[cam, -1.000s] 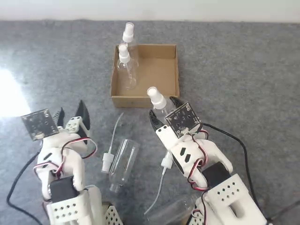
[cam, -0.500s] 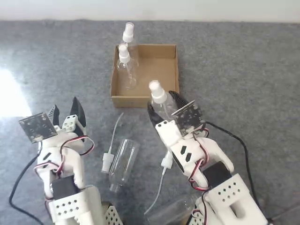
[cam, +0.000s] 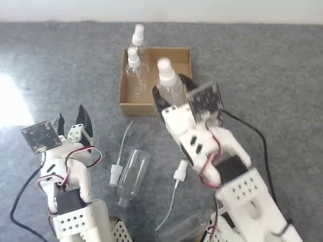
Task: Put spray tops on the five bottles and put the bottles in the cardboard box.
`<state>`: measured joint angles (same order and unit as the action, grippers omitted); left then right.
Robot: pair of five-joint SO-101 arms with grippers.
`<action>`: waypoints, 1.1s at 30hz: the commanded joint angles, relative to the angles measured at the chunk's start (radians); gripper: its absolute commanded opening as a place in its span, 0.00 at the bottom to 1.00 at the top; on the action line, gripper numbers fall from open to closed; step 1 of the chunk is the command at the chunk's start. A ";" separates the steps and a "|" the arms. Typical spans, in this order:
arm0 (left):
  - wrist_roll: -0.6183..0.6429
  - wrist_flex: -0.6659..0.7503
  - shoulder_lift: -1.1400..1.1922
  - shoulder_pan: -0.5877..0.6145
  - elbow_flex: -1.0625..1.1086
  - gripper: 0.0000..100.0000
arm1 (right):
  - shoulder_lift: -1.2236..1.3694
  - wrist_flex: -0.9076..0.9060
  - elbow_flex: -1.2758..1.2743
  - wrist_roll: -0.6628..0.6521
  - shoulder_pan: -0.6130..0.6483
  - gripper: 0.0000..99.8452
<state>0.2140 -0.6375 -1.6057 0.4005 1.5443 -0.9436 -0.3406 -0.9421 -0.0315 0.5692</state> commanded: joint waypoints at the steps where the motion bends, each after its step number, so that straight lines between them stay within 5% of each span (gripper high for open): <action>1: -0.005 0.029 -0.014 0.003 -0.008 0.20 | 0.206 0.030 0.207 0.051 -0.076 0.09; 8: -0.005 0.029 -0.014 0.003 -0.008 0.20 | 0.509 0.030 0.428 0.296 -0.140 0.09; 19: -0.005 0.029 -0.014 0.003 -0.008 0.20 | 0.898 0.042 0.741 0.301 -0.171 0.09; 33: -0.005 0.031 -0.014 0.003 -0.008 0.20 | 1.178 0.410 0.781 0.295 -0.186 0.09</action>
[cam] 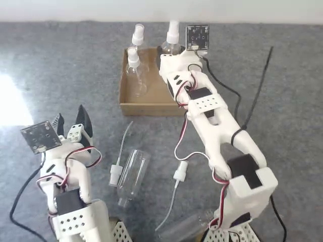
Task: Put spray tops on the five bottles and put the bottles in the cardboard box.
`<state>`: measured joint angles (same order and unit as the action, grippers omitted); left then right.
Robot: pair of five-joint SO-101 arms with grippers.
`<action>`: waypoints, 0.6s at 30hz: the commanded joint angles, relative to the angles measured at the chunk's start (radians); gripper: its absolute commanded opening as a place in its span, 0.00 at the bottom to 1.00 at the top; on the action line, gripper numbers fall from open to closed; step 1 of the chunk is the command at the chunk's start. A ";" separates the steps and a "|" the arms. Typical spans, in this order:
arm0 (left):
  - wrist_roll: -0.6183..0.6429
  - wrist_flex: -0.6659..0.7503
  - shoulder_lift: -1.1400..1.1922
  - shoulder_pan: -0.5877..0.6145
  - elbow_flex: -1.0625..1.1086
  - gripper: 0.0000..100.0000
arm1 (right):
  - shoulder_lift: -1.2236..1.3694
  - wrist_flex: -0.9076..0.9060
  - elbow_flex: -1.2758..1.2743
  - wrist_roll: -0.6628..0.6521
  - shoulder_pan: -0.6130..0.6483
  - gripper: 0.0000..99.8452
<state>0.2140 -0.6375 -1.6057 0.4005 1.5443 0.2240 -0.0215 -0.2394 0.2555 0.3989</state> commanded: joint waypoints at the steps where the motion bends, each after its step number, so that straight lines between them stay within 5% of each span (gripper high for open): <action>1: -0.005 0.031 -0.014 0.003 -0.008 0.20 | 0.027 0.116 0.078 0.008 -0.016 0.09; 18: -0.003 0.031 -0.014 0.003 -0.010 0.20 | 0.199 0.315 0.078 -0.063 -0.001 0.09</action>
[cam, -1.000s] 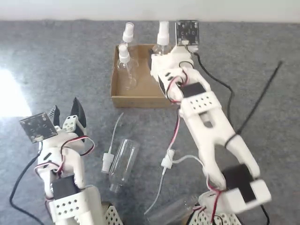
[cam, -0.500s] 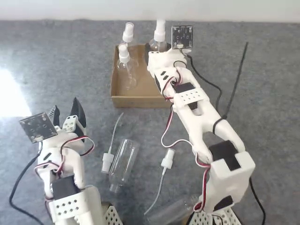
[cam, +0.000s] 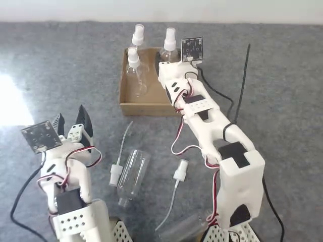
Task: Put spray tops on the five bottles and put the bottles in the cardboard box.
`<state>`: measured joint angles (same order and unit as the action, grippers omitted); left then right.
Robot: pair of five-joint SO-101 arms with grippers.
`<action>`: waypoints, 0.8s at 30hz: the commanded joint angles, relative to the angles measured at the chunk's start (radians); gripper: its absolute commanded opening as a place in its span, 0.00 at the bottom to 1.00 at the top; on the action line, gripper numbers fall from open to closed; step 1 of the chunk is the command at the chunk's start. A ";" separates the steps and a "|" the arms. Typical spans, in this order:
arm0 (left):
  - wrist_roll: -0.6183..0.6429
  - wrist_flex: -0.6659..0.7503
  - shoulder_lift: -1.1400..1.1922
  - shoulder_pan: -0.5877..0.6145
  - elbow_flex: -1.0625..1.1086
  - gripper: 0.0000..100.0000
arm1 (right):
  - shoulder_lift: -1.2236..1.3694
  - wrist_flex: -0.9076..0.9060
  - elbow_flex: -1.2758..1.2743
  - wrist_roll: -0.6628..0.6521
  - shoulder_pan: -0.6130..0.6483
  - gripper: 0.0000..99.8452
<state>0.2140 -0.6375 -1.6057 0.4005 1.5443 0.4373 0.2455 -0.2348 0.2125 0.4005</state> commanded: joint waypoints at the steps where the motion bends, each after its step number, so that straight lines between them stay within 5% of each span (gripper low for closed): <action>1: -0.003 0.031 -0.014 0.003 -0.010 0.20 | -0.010 0.047 0.074 -0.020 0.001 0.09; 24: -0.003 0.031 -0.014 0.003 -0.010 0.20 | 0.076 0.119 0.078 -0.098 0.044 0.09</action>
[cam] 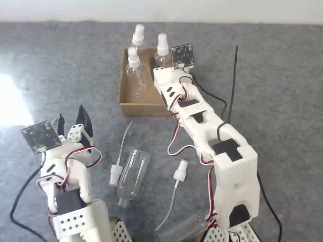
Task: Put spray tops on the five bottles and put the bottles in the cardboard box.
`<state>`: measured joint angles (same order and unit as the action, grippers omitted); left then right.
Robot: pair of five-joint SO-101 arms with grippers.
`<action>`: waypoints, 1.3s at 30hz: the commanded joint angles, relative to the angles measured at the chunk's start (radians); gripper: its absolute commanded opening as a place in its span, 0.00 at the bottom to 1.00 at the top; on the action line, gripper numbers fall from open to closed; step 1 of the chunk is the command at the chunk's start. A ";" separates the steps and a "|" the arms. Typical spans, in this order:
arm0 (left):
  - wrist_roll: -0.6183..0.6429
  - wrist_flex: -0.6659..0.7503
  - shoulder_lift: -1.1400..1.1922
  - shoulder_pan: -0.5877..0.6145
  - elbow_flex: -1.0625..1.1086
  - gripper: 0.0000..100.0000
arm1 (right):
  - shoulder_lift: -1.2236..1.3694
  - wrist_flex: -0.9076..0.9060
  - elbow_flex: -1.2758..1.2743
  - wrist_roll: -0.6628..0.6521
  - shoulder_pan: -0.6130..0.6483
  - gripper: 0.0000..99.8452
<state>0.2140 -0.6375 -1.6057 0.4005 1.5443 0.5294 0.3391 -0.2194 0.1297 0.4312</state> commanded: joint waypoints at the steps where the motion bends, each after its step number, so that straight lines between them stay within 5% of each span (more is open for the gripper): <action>1: -0.003 0.031 -0.014 0.003 -0.010 0.20 | -0.016 0.024 0.063 -0.015 0.013 0.09; 39: -0.005 0.032 -0.014 0.006 -0.008 0.20 | -0.015 0.015 0.058 -0.077 0.015 0.09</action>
<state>0.2140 -0.6375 -1.6057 0.4005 1.5443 0.5294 0.3391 -0.2194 0.0652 0.4342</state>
